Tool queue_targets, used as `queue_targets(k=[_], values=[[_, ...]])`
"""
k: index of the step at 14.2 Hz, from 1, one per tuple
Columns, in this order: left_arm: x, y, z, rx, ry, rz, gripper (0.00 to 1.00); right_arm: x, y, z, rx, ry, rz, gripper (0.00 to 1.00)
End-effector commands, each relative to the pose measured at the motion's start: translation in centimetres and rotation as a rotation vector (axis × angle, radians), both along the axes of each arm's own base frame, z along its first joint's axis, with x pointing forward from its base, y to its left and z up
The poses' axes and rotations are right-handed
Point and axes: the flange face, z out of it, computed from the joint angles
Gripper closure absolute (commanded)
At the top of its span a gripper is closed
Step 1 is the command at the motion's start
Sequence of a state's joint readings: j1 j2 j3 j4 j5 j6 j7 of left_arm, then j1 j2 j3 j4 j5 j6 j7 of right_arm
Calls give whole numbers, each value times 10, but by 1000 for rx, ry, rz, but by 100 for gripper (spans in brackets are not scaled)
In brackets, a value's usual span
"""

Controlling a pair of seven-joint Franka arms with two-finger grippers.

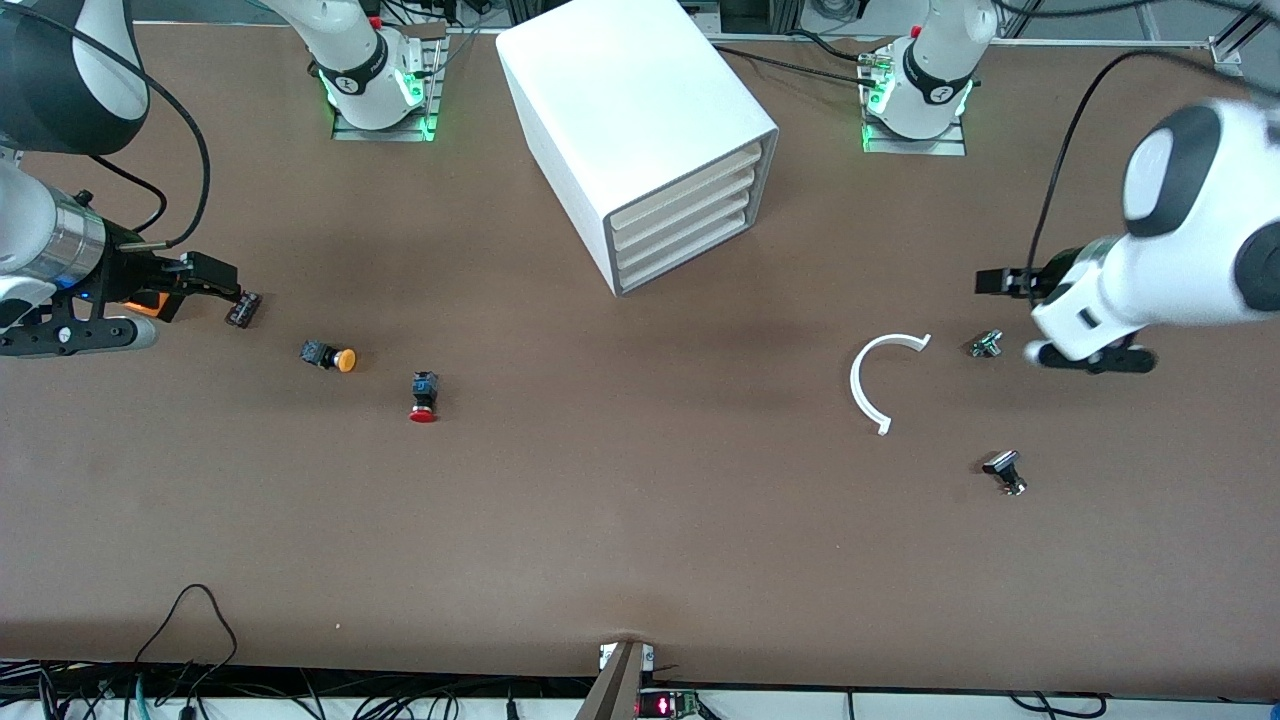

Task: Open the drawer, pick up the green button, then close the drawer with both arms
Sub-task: 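Reach the left gripper to the cabinet drawer handle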

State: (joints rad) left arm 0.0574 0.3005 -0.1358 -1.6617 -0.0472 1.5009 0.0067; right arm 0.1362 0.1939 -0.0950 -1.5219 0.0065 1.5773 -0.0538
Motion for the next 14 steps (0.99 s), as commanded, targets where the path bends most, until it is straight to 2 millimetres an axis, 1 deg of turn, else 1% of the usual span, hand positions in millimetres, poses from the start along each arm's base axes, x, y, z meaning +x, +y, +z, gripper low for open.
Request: queue_targets(k=[1,2,3,4,5,6,8,9,11,12,13,14], values=[[-3,-22,-88,-182,126,-1,0,-2,2,4,-7,4,16,0],[-10,-32,-116,-234,165,26,0,-2,1,4,-7,4,15,0],[-22,-48,-145,-298,208,24,0,-2,1,4,-7,4,13,0],[-33,-62,-167,-383,237,-1,0,-2,1,4,-7,4,15,0],[-44,-78,-183,-465,266,-21,0,-2,0,4,-7,4,15,0],[-51,-93,-192,-534,283,-19,0,-3,-1,4,1,7,11,0],[-58,-115,-200,-619,294,-35,0,-3,-3,3,10,9,3,0],[-61,-128,-202,-690,285,-70,0,-2,-4,4,11,6,6,0],[-70,-151,-210,-890,228,-167,0,-2,-3,5,19,4,79,0],[-74,-157,-216,-974,195,-221,0,-1,1,5,9,-5,107,0],[-78,-165,-221,-1022,181,-244,0,-1,4,5,7,-6,115,0],[-88,-169,-232,-1053,196,-222,0,1,4,0,9,1,115,0]])
